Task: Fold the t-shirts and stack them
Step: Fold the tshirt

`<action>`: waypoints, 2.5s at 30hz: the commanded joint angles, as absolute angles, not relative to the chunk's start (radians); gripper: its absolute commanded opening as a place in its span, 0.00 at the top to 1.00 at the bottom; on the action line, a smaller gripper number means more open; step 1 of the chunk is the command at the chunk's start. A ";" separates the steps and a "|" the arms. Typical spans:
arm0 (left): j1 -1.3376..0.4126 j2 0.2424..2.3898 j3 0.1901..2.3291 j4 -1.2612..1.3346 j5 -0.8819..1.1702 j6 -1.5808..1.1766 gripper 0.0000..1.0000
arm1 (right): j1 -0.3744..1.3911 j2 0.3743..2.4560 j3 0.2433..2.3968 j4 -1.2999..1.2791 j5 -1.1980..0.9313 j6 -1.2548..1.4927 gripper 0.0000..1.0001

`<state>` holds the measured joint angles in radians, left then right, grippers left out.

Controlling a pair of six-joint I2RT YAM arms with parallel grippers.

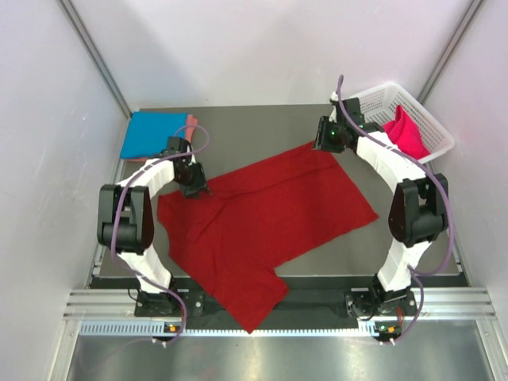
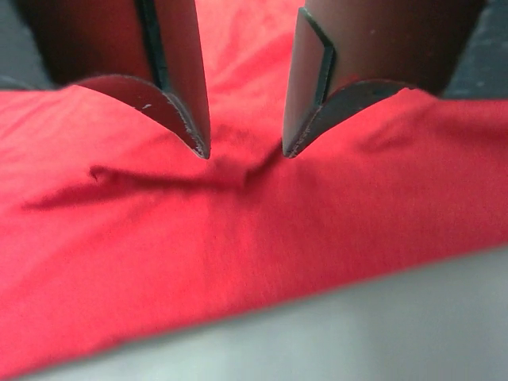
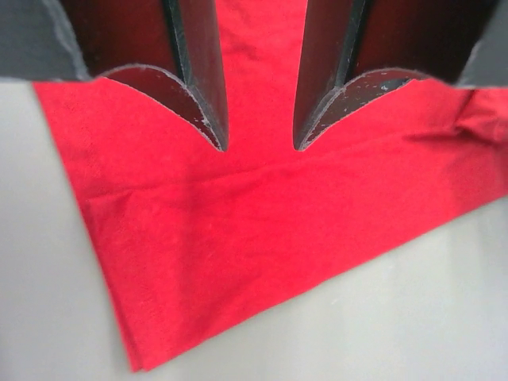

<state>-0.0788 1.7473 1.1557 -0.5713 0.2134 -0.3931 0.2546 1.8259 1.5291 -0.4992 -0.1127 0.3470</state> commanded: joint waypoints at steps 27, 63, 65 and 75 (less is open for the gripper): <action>-0.064 1.792 1.178 -0.525 0.273 -0.360 0.69 | 0.258 1.724 1.437 -0.472 -0.153 0.347 0.62; -0.282 1.393 0.885 -0.528 0.435 -0.607 0.83 | 0.270 1.700 1.332 -0.414 -0.164 0.356 0.62; -0.302 1.390 0.881 -0.517 0.497 -0.643 0.75 | 0.271 1.701 1.315 -0.407 -0.169 0.357 0.62; -0.223 1.359 1.068 -0.695 0.199 -0.572 0.40 | 0.273 1.744 1.368 -0.426 -0.189 0.348 0.61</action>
